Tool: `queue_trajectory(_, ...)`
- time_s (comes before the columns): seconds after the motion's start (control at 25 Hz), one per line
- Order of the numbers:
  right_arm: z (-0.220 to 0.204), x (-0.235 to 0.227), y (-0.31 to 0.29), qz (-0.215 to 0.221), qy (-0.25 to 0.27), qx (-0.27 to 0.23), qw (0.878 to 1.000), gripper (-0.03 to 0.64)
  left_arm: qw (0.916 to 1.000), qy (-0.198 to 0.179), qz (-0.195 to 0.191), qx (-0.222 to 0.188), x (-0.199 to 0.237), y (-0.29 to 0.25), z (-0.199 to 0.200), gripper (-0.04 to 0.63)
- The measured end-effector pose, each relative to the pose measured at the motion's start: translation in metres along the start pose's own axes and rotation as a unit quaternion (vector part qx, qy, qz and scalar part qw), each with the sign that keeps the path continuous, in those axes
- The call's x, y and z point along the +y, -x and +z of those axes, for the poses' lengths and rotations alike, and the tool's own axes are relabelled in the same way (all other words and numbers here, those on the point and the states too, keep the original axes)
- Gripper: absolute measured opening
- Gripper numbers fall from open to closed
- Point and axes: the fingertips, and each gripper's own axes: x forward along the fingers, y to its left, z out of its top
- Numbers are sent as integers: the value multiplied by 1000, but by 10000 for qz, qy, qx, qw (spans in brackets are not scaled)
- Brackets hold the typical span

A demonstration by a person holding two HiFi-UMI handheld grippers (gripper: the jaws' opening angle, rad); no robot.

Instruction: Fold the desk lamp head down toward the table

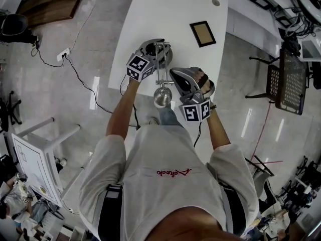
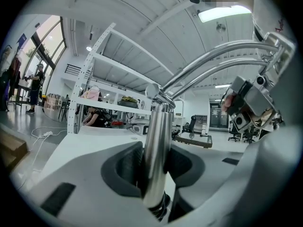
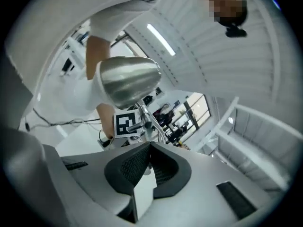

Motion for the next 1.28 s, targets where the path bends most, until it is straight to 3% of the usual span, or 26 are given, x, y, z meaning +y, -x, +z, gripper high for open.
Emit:
queue_trajectory(0.12, 10, -1, 4, 38, 1037, -112, 9945, -5, 10000, 3, -11, -4, 0, 1, -1, 152)
queue_trajectory(0.24, 14, -2, 4, 102, 1487, -240, 9885, -5, 10000, 3, -6, -29, 0, 1, 0, 152)
queue_trajectory(0.28, 14, -1, 3, 155, 1570, -274, 9871, 22, 10000, 2, 0, -36, 0, 1, 0, 152)
queue_trajectory(0.32, 15, 1, 2, 206, 1624, -306, 9860, 119, 10000, 6, 4, -42, 0, 0, 0, 152)
queue_trajectory(0.36, 16, 2, 0, 240, 1662, -340, 9852, 166, 10000, 14, 4, -45, -1, 0, 0, 152)
queue_trajectory(1.04, 42, 29, -23, 751, 2772, -963, 9530, 193, 10000, 17, -20, -31, -1, 1, -1, 153)
queue_trajectory(1.28, 46, 35, -25, 741, 2500, -1094, 9592, 202, 10000, 33, -43, -35, -1, 0, 0, 153)
